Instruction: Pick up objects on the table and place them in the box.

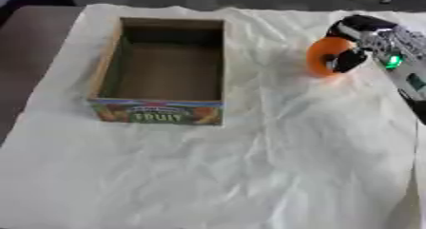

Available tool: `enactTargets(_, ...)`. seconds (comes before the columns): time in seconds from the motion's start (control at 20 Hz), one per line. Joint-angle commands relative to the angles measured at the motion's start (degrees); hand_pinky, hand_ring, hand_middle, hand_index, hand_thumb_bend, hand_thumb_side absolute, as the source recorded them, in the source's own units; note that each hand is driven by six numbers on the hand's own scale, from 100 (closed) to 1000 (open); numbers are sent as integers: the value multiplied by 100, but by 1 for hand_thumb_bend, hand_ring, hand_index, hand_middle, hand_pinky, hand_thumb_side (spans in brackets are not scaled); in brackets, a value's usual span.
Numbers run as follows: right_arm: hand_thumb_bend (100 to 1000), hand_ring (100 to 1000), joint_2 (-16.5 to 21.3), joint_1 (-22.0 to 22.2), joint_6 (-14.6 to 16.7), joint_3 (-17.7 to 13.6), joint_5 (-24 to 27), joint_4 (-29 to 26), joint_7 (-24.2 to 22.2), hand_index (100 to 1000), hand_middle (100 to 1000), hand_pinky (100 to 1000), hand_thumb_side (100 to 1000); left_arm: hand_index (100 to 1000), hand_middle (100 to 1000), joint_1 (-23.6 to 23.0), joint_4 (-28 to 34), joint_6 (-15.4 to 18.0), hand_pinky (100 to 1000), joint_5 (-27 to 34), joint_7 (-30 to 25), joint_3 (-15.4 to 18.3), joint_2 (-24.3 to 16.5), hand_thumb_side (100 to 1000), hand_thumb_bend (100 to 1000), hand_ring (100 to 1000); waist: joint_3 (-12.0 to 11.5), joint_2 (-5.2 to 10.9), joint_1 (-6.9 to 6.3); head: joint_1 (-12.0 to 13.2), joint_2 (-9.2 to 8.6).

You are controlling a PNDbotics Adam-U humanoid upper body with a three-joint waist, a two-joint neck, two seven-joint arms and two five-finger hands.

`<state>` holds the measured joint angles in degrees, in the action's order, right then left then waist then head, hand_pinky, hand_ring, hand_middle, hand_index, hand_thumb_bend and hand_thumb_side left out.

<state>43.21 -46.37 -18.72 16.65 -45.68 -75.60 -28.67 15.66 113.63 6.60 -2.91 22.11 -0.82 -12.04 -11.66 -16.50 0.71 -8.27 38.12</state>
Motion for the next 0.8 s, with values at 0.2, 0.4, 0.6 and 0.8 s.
enactTargets(0.2,100,782,292,-207,-156,-162,71,-621,143,702,585,808,100,733,836,70,97,3,317,11,-39,5,-83,745,100,701,11,151,-1,4,-52)
enactTargets(0.4,100,774,273,-276,-169,-210,67,-787,169,685,567,808,100,733,837,65,97,1,318,15,-47,-2,-87,744,100,702,-3,171,-2,-30,-26)
enactTargets(0.6,100,771,189,-652,-135,-160,-11,-1212,289,681,562,806,100,733,837,65,97,3,318,15,-44,8,-107,743,100,703,16,176,11,-37,-26)
enactTargets(0.8,100,771,50,-894,-191,-92,-115,-1412,251,680,562,806,100,733,837,63,97,5,318,17,-49,3,-115,744,100,703,1,188,22,-61,-33)
